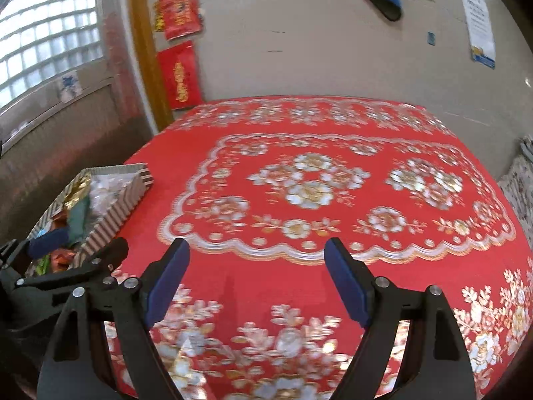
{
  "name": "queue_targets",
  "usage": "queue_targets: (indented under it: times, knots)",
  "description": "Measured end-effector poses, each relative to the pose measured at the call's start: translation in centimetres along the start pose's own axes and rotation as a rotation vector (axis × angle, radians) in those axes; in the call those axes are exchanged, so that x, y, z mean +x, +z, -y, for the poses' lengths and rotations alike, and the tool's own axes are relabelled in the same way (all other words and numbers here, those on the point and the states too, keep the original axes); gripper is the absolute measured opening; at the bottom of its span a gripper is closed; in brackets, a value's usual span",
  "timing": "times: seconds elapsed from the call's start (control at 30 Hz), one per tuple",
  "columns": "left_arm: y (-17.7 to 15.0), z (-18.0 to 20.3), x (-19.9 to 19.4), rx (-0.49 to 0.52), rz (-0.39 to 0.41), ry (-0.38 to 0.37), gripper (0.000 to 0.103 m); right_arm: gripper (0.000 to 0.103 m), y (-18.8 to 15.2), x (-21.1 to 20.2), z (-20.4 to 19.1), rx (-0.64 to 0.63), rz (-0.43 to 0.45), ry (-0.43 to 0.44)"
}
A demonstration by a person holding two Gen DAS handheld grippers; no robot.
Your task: Organize snacks
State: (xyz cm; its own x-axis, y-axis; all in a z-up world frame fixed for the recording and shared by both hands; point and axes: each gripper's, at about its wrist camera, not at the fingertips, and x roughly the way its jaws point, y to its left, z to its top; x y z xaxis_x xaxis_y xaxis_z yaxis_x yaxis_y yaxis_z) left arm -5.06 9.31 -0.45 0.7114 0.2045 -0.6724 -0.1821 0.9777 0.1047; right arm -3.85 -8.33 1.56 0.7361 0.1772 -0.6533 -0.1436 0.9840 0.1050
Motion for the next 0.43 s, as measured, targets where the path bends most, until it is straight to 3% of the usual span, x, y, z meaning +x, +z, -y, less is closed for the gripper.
queue_targets:
  times: [0.2, 0.43]
  knots:
    - [-0.6, -2.5, -1.1, -0.021, 0.078, 0.051, 0.086, 0.084, 0.1, -0.5, -3.1, -0.050, 0.027, 0.057]
    - [-1.0, -3.1, -1.2, -0.034, 0.098, 0.075, 0.085, 0.084, 0.0, -0.4, -4.2, -0.067, 0.024, 0.071]
